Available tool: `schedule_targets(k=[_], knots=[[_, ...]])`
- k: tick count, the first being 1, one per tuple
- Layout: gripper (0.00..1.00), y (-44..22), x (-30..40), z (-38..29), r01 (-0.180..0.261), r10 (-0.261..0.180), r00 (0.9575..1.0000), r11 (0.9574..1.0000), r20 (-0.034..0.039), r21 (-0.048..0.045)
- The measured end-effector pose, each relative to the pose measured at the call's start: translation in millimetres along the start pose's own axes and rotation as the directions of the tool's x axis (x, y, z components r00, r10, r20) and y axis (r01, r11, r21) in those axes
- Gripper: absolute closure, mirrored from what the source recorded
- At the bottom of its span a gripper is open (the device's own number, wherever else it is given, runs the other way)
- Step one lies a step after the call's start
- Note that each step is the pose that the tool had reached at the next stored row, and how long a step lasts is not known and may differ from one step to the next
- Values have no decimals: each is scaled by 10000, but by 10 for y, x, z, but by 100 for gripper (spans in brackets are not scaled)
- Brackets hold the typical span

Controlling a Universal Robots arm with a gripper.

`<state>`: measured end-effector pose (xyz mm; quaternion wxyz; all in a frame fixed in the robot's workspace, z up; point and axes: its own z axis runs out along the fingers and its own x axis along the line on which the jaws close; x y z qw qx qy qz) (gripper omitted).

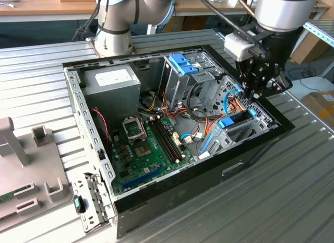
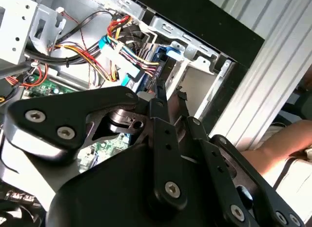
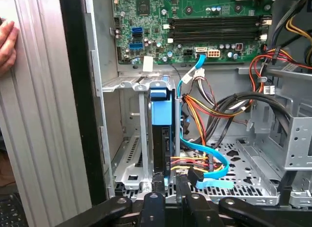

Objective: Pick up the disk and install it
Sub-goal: 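Insert the first disk wire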

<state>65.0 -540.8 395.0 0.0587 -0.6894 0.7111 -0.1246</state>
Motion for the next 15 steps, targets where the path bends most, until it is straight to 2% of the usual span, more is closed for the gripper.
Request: schedule_targets(k=[1,2,3,8,9,10,12,14,15], knots=[[76,-17,2,-30,-1,1,10000,10000,0,-1],[76,-20,1,-30,2,-2,10000,10000,-4,-12],[76,-26,0,-28,20,-20,10000,9999,-18,-153],[76,-55,-1,-23,85,-95,9999,9975,-129,-701],[76,-62,-1,-20,89,-100,9999,9969,-136,-788],[76,-75,-2,-15,90,-104,9998,9958,-143,-915],[76,-106,-4,-8,77,-94,9998,9942,-153,-1071],[76,-150,-6,4,43,-63,9998,9933,-164,-1158],[76,-152,-6,5,43,-63,9998,9932,-165,-1161]])
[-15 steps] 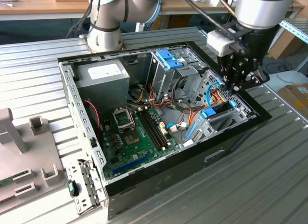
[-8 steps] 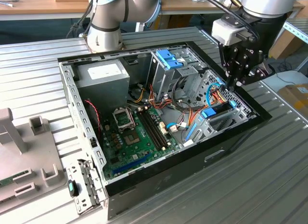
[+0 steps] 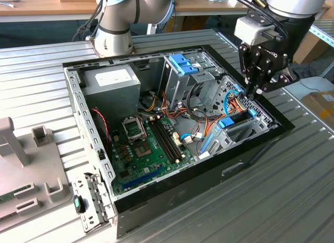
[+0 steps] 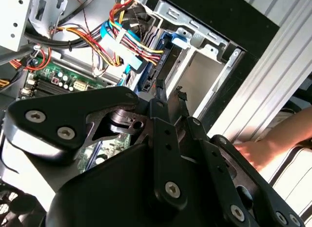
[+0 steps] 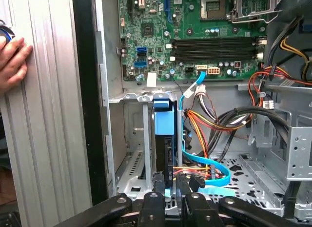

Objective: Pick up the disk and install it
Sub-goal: 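Insert the first disk wire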

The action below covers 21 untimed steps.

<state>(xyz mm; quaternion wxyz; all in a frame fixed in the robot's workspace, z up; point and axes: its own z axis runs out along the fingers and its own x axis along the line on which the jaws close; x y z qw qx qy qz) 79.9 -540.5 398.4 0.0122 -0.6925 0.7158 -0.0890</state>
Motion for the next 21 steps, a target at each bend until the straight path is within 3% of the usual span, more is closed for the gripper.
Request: schedule_targets(k=[3,4,6,7,8,10,11,13,15,18,21], knots=[[76,-1,0,0,-10,10,10000,10000,-3,-8],[76,-2,0,0,-71,71,10000,9999,-16,-111],[76,-1,0,1,-95,94,10000,9990,-35,-443],[76,-1,0,1,-133,129,9999,9964,-57,-838],[76,-1,0,0,-169,170,9999,9956,2,-917],[76,-1,0,1,-245,281,9989,9952,372,-951],[76,-1,0,1,-282,339,9977,9949,580,-969],[76,-1,0,1,-389,508,9920,9940,1158,-1022],[76,-5,0,1,-402,525,9914,9939,1195,-1031],[76,-105,-4,16,-385,527,9916,9922,1183,-1189],[76,-150,22,27,-379,528,9916,9915,1185,-1244]])
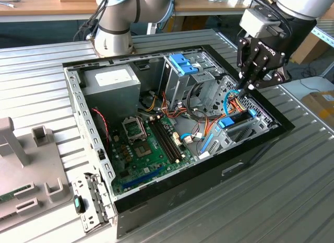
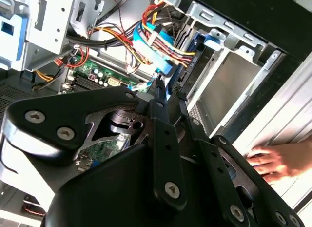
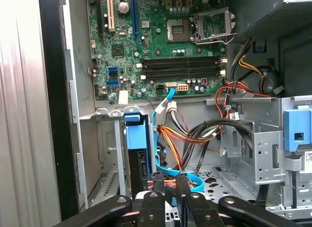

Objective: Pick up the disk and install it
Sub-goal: 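Insert the first disk wire, then insert the second disk wire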

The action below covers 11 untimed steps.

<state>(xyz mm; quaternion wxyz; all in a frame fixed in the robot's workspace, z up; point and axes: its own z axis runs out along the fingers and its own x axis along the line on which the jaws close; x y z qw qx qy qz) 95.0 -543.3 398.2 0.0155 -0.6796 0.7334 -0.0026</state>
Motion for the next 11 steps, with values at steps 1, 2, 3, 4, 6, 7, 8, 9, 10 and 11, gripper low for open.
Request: schedule_targets(k=[1,2,3,4,6,7,8,9,10,11], knots=[[76,-14,14,1,-1,1,10000,10000,-1,-26],[76,-25,38,3,-1,1,10000,10000,-2,-39],[76,-25,46,5,-2,2,10000,10000,-1,-40],[76,-25,54,11,-3,3,10000,10000,-1,-41],[76,-27,62,30,-1,1,10000,10000,1,-40],[76,-27,63,33,-2,2,10000,10000,-3,-41],[76,-27,63,34,-2,2,10000,10000,-4,-41],[76,-27,63,37,-1,1,10000,10000,-1,-41],[76,-27,64,41,-2,2,10000,10000,-1,-40],[76,-27,63,41,-1,1,10000,10000,-1,-41]])
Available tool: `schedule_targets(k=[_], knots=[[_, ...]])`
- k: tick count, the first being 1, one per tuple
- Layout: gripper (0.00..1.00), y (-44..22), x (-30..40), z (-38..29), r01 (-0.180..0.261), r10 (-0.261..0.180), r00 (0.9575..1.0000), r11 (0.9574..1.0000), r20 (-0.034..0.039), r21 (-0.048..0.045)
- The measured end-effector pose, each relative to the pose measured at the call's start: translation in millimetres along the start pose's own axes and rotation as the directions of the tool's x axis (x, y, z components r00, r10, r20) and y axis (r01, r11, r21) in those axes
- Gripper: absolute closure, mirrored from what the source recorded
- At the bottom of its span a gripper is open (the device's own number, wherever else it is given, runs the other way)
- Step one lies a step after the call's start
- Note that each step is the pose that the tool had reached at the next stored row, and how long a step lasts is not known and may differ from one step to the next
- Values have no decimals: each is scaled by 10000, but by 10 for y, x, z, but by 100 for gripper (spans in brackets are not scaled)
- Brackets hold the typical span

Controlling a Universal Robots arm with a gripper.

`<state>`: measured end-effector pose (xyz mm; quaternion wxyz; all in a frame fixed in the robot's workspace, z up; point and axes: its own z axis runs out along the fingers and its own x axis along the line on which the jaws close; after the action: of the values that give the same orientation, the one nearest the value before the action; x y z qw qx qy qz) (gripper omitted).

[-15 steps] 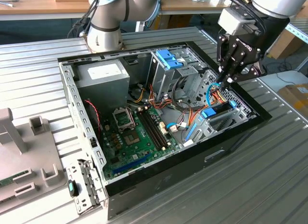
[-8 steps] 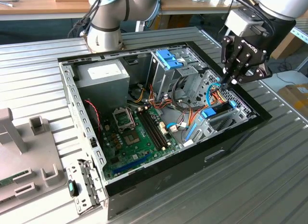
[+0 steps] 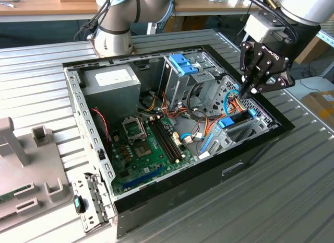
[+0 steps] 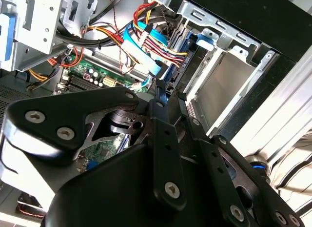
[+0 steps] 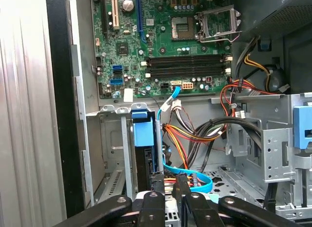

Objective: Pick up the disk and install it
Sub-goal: 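Insert the second disk wire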

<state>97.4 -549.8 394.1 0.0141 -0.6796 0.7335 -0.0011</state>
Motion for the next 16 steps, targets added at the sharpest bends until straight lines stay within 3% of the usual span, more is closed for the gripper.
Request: schedule_targets(k=[10,13,15,16], knots=[[76,-3,0,4,1,-1,10000,10000,0,-10],[76,-50,-4,5,-2,2,10000,9999,-7,-109],[76,-147,-17,9,-7,6,10000,9995,-25,-314],[76,-163,-32,8,-7,5,10000,9994,-42,-350]])
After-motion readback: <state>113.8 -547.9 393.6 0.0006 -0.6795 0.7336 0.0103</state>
